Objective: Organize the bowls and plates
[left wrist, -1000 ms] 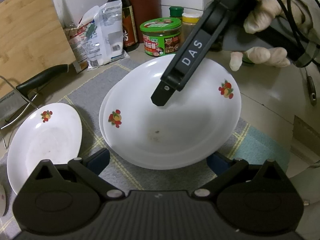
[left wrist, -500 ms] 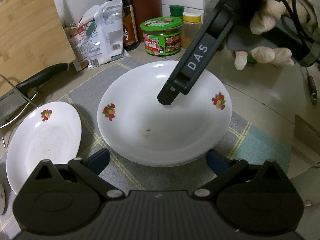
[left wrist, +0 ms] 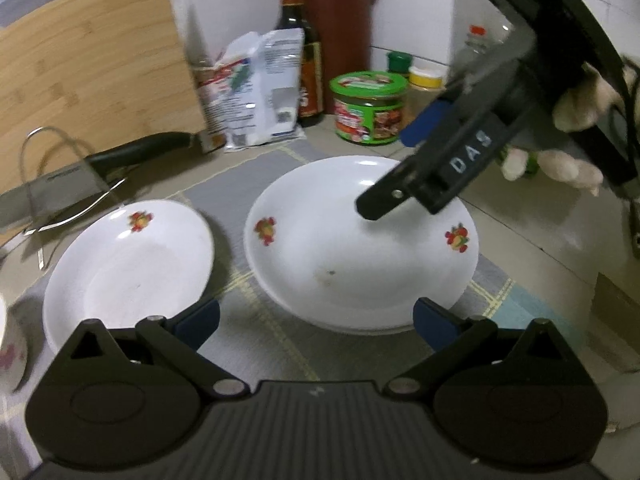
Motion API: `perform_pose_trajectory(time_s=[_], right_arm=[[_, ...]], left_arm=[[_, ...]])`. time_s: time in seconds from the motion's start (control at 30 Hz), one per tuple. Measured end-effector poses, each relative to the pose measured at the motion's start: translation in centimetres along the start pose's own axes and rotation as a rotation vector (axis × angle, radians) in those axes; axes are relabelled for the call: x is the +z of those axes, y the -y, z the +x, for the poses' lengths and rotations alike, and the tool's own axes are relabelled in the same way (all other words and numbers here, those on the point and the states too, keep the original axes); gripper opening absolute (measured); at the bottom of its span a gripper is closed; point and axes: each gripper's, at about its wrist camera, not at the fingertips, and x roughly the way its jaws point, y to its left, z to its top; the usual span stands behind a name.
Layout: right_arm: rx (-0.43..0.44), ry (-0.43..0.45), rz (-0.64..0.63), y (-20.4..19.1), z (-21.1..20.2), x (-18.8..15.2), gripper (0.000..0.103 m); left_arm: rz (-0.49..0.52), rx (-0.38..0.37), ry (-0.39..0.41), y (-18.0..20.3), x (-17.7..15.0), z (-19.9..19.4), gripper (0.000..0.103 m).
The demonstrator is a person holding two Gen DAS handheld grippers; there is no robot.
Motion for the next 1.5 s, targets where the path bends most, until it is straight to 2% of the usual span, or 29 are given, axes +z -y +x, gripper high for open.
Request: perform_pose_trajectory(time_s=[0.13,0.4,0.6,0.73,0.93,1.07,1.33,1.5], right_arm=[[-0.008,0.039,-0.007,-0.8,-0.7,-0.3,0.103],[0.021,0.12,-0.058,-2.5,-1.4,0.0,0.103],[0.096,0.138,-0.119,-4.1,-0.7,1.1,0.103],[0.142,0.121,-0.14,-5.4,0.3,2.2,0.103],[0.154,0.083,-0.12,-7.1,2.5,4.2,0.103],[0.15,0.066,-0.103,-7.4,3.9,5.5,0.103],[0.213,-0.01,-0.002,-6.1,7.7,8.4,0.103],[0.241,-0.063,0.034,-5.2,10.1,9.4,0.103]], left_arm=[[-0.061,0.048,0.043,-0.5,-0.1,-2.1,0.102],[-0.198,0.234,0.117,-1.0,-1.2,-6.0,0.102],[-0.346,0.38,0.074,-2.5,-3.4,-6.8,0.102],[-0.398,0.434,0.031,-3.7,-4.6,-7.1,0.102],[-0.397,0.441,-0.023,-6.3,-5.6,-5.6,0.102],[-0.369,0.405,-0.047,-8.1,-5.9,-3.6,0.102],[-0.313,0.333,-0.054,-9.3,-5.7,0.3,0.102],[-0.338,0.284,-0.066,-9.9,-5.8,1.7,0.102]])
